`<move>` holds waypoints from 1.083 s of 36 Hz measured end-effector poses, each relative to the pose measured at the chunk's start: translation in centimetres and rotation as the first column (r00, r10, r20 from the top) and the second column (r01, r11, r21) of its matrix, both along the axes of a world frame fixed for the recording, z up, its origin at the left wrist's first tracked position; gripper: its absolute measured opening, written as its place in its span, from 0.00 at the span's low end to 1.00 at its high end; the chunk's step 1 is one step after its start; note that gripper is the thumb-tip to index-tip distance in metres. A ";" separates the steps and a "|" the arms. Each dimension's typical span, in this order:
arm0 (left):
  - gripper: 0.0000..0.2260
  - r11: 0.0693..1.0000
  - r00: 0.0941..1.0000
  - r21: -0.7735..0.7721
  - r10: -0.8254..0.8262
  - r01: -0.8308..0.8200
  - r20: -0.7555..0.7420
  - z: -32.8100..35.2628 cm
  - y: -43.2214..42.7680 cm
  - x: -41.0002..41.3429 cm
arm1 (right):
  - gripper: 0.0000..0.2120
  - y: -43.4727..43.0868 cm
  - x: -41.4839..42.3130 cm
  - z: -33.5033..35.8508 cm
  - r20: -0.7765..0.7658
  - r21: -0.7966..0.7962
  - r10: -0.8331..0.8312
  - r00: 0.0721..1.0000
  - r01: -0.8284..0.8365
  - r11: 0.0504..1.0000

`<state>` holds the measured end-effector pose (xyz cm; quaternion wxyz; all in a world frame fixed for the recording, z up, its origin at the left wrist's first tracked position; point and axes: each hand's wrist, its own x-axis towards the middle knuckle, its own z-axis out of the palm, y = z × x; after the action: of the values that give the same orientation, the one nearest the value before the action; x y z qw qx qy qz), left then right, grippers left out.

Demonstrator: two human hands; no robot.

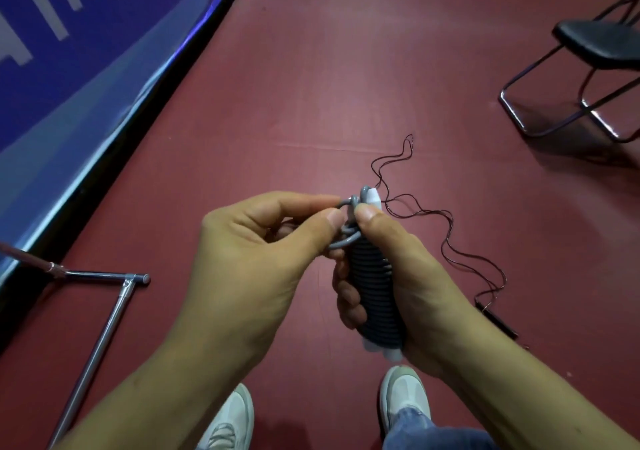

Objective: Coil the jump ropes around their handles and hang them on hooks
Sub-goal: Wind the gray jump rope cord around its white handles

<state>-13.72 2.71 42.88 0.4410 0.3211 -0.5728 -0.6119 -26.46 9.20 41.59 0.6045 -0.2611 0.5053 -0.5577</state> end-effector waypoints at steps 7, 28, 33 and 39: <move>0.07 0.986 0.997 0.167 0.027 -0.014 -0.075 -1.0 0.2 -1.0 | 0.24 0.2 -0.3 -0.1 -0.018 -0.009 0.023 1.000 -0.023 1.000; 0.13 0.995 0.993 0.054 -0.091 0.087 0.081 0.3 -1.1 0.3 | 0.26 0.4 -1.0 0.2 0.018 0.160 0.207 0.978 -0.207 0.965; 0.13 0.984 0.967 -0.158 -0.035 0.077 0.253 0.8 -0.8 0.2 | 0.26 0.5 -1.0 0.0 0.066 0.209 0.251 0.966 -0.259 0.943; 0.11 0.975 0.965 -0.209 -0.013 0.070 0.262 1.2 -1.1 0.5 | 0.25 0.5 -0.7 0.1 0.078 0.169 0.216 0.973 -0.227 0.959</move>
<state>-13.23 1.59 44.11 0.3817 0.3363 -0.6952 -0.5078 -27.19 9.67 41.66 0.6984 -0.2449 0.5025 -0.4468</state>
